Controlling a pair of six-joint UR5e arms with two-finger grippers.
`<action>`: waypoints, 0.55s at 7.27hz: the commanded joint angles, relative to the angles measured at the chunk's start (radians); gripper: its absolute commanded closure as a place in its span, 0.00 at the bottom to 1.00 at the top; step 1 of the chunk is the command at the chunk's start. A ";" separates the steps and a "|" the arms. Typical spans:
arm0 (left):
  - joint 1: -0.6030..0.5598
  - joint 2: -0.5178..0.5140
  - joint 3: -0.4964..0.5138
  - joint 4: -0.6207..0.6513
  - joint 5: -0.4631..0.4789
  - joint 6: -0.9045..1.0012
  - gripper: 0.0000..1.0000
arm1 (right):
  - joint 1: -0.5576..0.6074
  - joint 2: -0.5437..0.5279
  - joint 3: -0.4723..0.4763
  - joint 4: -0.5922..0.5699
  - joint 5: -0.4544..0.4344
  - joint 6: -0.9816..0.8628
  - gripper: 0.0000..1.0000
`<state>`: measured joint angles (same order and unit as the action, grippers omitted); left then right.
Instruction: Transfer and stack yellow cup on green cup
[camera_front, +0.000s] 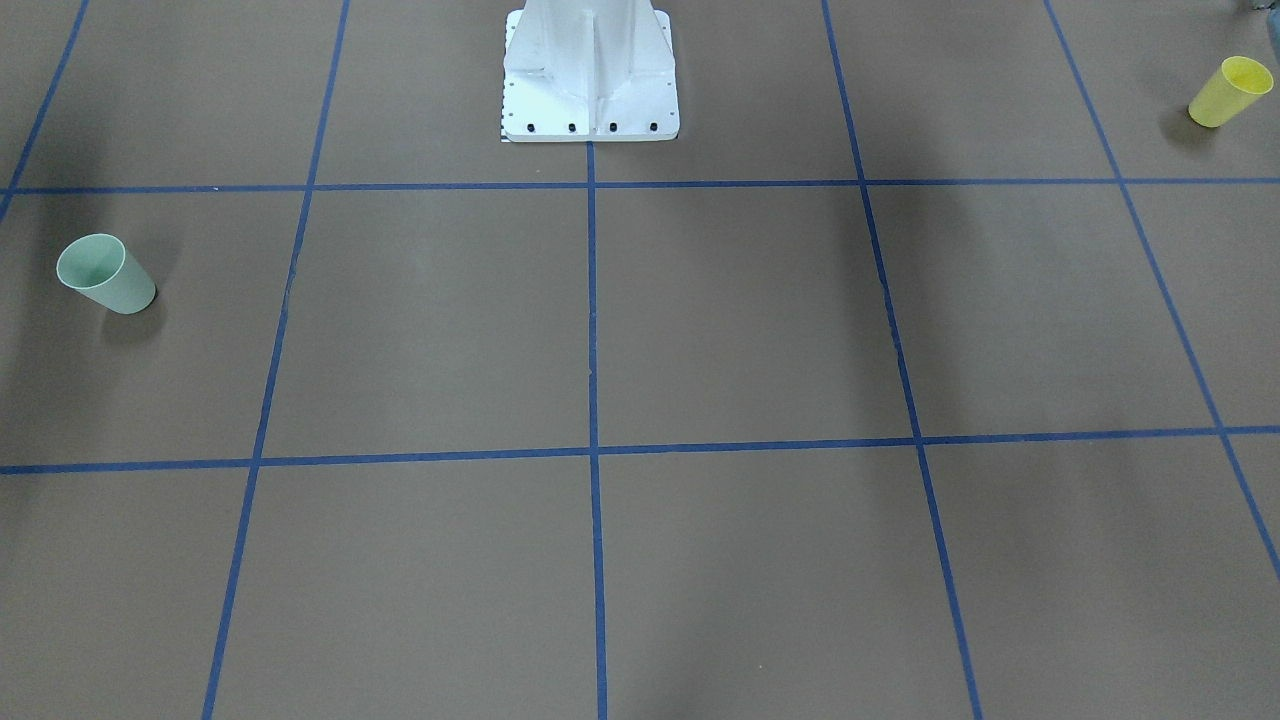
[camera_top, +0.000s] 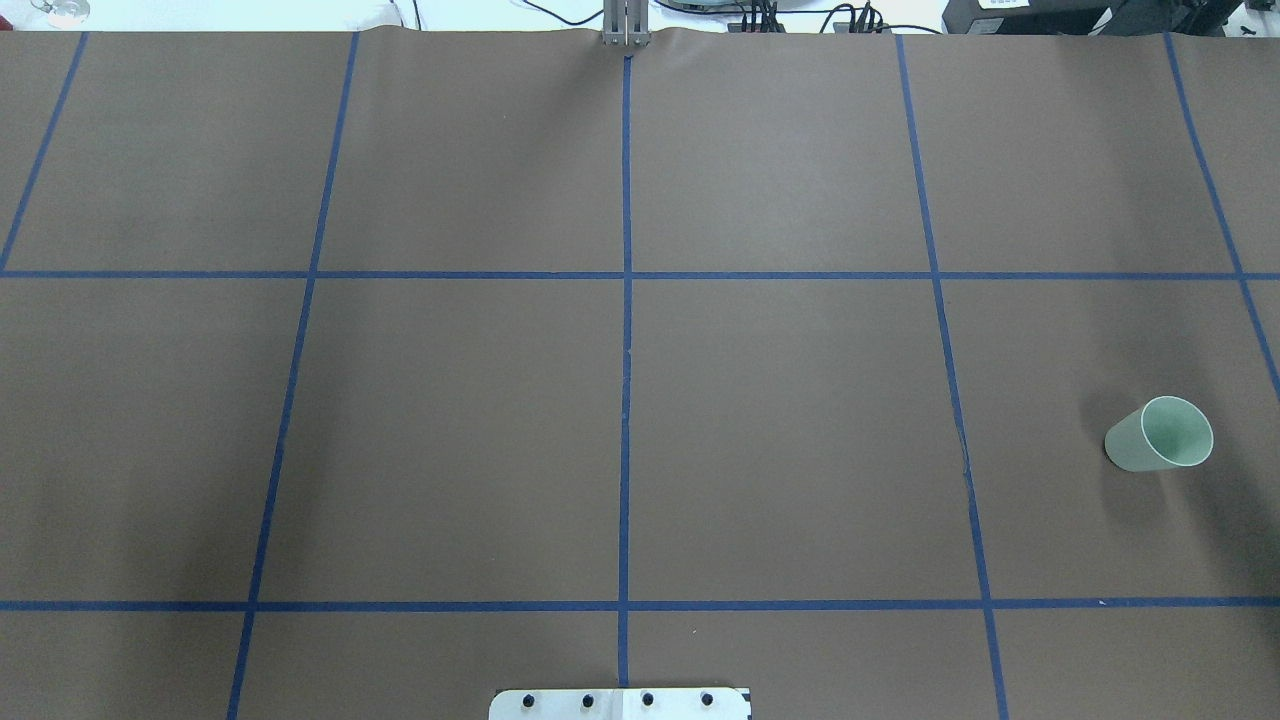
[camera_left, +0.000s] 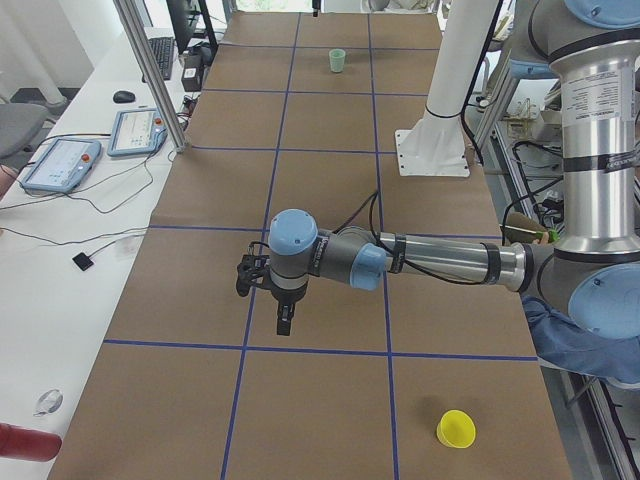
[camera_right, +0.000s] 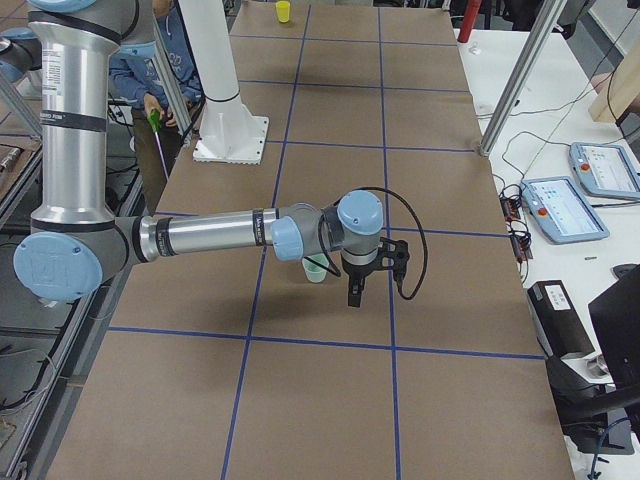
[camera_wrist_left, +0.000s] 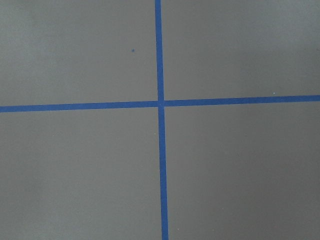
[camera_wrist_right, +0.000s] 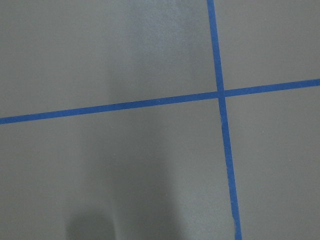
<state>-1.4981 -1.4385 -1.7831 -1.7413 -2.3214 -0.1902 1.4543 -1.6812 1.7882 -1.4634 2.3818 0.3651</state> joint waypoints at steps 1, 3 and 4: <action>-0.001 0.000 -0.009 -0.001 0.010 0.011 0.00 | 0.000 -0.006 -0.001 0.000 -0.001 -0.002 0.00; 0.001 0.000 -0.012 -0.004 0.010 0.000 0.00 | 0.000 -0.006 0.002 0.000 0.003 -0.002 0.00; 0.001 0.001 -0.009 -0.004 0.010 0.000 0.00 | 0.000 -0.006 0.007 0.000 0.004 -0.002 0.00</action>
<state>-1.4979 -1.4388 -1.7926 -1.7442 -2.3138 -0.1892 1.4542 -1.6873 1.7898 -1.4634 2.3838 0.3636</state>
